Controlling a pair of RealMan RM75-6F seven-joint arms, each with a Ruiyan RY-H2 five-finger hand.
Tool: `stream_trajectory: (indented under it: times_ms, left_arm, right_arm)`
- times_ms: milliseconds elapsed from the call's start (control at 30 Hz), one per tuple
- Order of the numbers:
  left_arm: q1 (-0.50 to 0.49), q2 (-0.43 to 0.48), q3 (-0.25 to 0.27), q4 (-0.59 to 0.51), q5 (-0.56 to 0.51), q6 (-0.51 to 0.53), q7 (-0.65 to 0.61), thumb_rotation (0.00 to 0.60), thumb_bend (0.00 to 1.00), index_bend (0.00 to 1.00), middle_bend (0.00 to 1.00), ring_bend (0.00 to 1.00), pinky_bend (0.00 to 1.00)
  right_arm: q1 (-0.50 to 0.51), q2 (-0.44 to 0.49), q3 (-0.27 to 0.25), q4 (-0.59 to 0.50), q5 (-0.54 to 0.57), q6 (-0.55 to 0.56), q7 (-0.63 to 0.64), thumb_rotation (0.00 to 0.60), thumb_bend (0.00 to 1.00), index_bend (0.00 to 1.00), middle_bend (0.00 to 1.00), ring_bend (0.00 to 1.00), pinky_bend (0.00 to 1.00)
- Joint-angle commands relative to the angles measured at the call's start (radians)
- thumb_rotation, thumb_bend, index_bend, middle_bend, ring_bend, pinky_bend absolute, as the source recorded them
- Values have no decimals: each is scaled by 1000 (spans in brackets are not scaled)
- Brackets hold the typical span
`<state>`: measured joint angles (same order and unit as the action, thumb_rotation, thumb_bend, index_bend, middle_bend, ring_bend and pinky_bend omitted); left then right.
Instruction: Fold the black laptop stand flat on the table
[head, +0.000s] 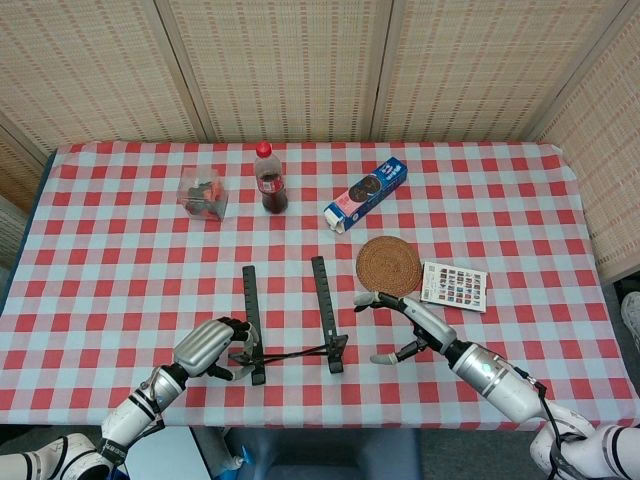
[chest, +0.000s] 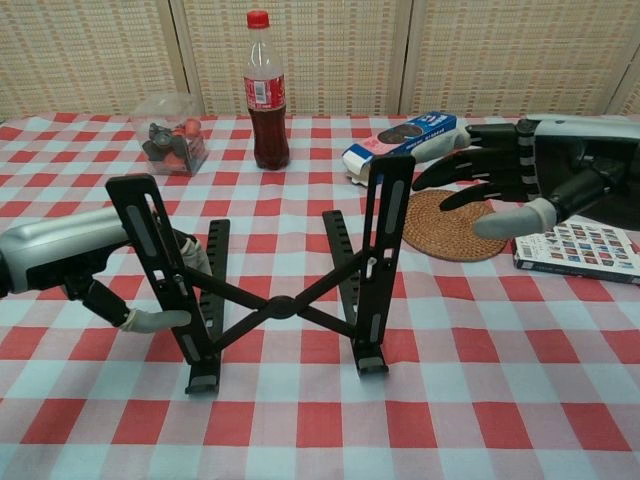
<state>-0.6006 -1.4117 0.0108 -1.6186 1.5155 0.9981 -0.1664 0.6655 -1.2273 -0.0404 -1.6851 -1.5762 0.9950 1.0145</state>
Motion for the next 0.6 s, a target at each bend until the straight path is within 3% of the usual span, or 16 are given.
stream_trajectory:
  times_ms: [33,233,600]
  left_arm:
    - [-1,2,0,2,1,-1,-4,528,322,616,380,345,326]
    - [-7,8,-2,1,0,-9,-10,531,323,613,380,345,326]
    - [-14,10,-6,3,-5,-17,-12,532,323,609,380,345,326]
  right_arm:
    - [26,2,14,-41,83,-97,-142,600,100,269,264,111,142]
    - [79,-31,57,-89,242,-218,-375,600,101,292,264,111,142]
    - [129,-86,111,-117,450,-273,-622,600,162,369,278,111,142]
